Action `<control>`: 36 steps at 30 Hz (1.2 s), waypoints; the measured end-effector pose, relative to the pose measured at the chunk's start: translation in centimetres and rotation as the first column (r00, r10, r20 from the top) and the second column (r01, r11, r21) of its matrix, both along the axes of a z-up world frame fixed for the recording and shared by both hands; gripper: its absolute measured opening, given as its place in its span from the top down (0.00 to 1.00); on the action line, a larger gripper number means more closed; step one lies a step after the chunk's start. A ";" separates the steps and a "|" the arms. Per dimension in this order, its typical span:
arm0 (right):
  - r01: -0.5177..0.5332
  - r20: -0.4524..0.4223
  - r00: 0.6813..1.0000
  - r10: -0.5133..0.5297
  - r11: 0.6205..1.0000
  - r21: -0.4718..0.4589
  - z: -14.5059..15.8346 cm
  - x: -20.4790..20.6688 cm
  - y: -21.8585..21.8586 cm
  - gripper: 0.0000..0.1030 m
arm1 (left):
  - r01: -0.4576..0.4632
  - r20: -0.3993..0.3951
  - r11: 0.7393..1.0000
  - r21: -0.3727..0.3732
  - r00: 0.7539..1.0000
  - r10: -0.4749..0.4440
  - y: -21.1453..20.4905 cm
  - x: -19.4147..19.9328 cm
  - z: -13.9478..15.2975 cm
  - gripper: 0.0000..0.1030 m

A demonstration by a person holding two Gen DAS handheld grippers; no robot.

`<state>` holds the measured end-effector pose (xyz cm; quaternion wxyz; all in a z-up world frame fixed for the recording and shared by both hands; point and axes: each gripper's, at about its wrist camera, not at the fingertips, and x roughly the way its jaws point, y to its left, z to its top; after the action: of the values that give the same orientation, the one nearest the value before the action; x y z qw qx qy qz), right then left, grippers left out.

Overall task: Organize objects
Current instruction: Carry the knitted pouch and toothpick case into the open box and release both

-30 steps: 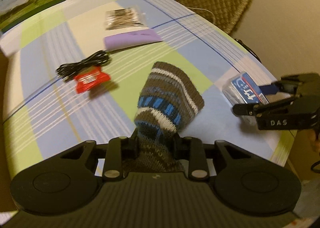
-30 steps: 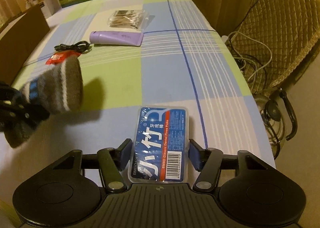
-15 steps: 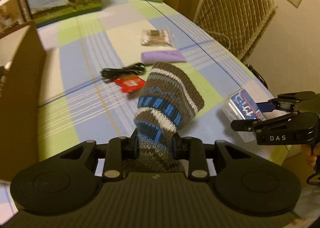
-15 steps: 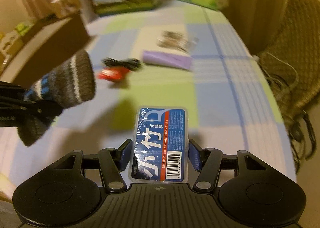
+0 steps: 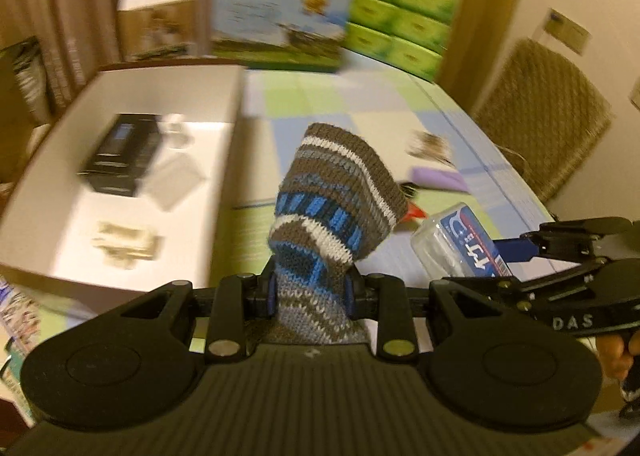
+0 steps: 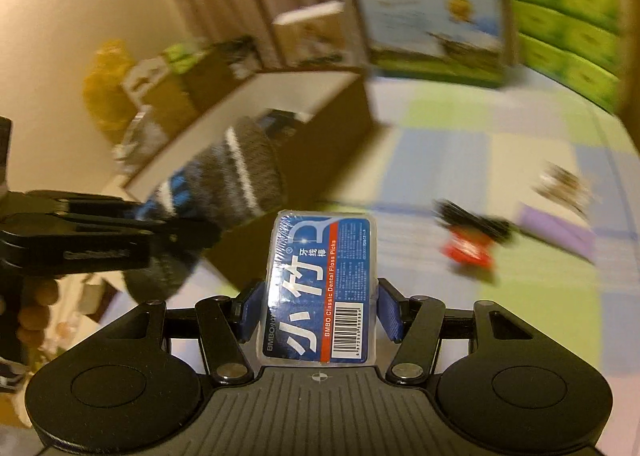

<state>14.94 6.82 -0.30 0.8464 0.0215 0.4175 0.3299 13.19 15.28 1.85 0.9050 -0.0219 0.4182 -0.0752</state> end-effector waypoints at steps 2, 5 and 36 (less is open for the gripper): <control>-0.036 0.019 0.999 0.036 0.999 0.018 0.7 0.4 2.3 0.46 | -0.049 0.014 0.999 0.007 0.999 0.049 2.2 -0.2 0.6 0.76; -0.080 0.053 0.996 0.079 0.996 0.028 1.5 0.9 5.5 0.46 | -0.117 0.030 0.993 0.023 0.993 0.116 5.6 -0.3 1.3 0.75; -0.046 0.017 0.999 0.051 0.974 -0.221 -3.3 10.1 21.8 0.46 | -0.279 -0.077 0.956 0.088 0.955 0.285 20.5 8.3 -2.7 0.74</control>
<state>25.08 28.60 -3.56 0.8400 -0.0864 0.4422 0.3022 21.51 35.78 -0.89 0.8872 -0.0503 0.4531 0.0717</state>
